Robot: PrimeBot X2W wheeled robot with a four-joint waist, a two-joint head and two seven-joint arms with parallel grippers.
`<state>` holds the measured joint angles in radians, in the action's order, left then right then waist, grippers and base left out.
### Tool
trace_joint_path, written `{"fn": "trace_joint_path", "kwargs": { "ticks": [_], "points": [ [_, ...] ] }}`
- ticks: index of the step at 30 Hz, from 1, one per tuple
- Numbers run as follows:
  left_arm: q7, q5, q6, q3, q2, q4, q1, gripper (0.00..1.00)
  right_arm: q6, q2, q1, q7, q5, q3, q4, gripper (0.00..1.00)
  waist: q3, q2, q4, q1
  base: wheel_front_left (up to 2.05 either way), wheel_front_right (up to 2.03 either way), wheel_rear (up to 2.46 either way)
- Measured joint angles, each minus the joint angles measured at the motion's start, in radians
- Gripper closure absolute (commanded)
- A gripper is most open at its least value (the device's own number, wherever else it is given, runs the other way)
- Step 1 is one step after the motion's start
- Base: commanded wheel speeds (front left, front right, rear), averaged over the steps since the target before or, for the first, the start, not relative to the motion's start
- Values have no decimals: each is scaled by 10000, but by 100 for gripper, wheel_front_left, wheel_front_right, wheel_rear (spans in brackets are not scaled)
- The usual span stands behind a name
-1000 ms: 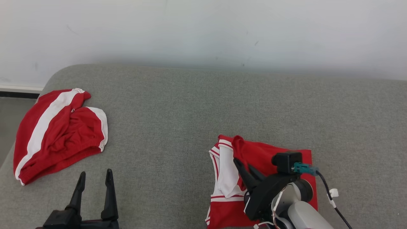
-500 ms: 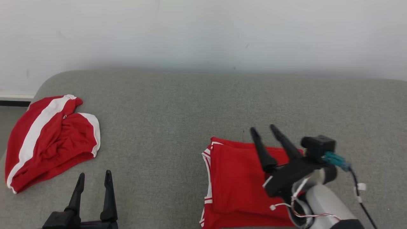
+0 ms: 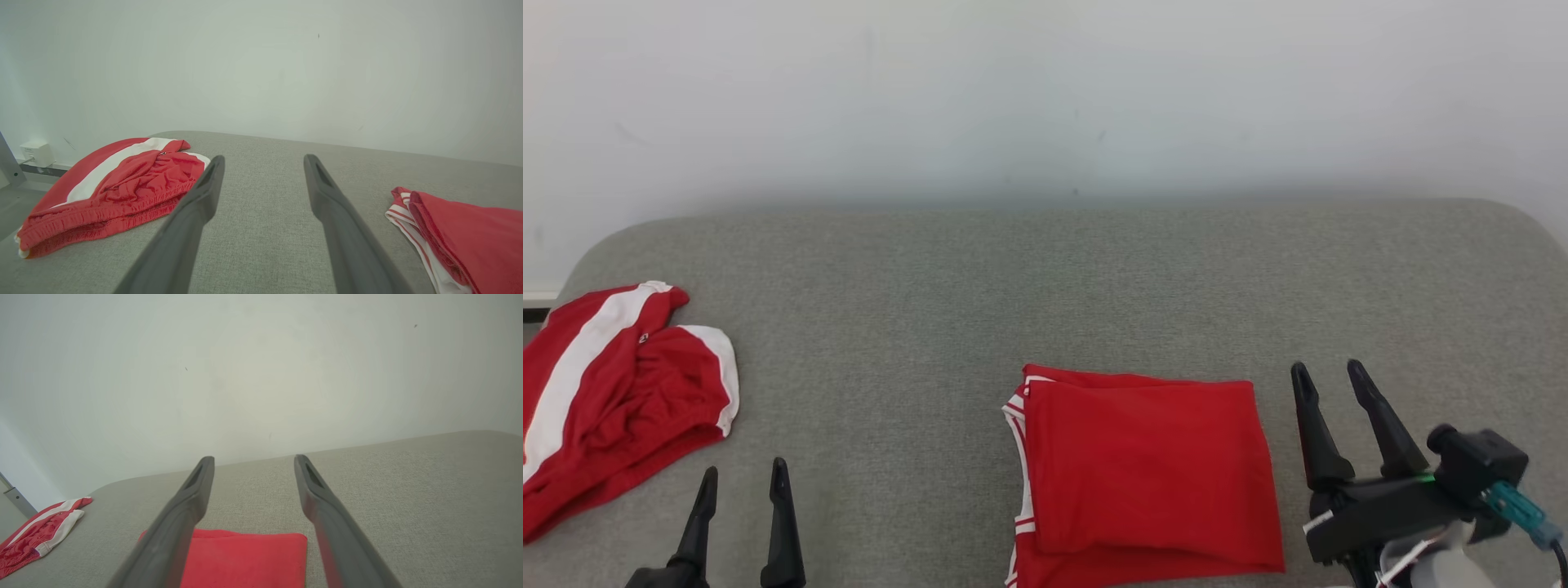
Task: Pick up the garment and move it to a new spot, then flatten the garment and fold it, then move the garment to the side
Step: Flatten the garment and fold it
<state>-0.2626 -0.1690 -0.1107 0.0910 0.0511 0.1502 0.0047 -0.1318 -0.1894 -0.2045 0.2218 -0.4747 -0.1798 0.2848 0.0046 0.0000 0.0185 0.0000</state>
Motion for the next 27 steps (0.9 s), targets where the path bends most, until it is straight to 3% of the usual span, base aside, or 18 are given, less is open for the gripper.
{"fn": "trace_joint_path", "kwargs": {
  "ticks": [13,18,27],
  "points": [
    [0,255,102,-90,-2,-274,268,0,0,399,2007,295,1212,1120,-1459,0,-97,0,-530,0,0,0,0],
    [0,577,127,-148,61,-136,352,0,0,575,2345,324,1264,1350,-1544,0,-120,0,-463,0,0,0,0],
    [0,13,-40,-174,119,-59,636,0,0,815,2756,341,1501,1398,-1586,0,-177,0,-251,0,0,0,0]
  ]
}}
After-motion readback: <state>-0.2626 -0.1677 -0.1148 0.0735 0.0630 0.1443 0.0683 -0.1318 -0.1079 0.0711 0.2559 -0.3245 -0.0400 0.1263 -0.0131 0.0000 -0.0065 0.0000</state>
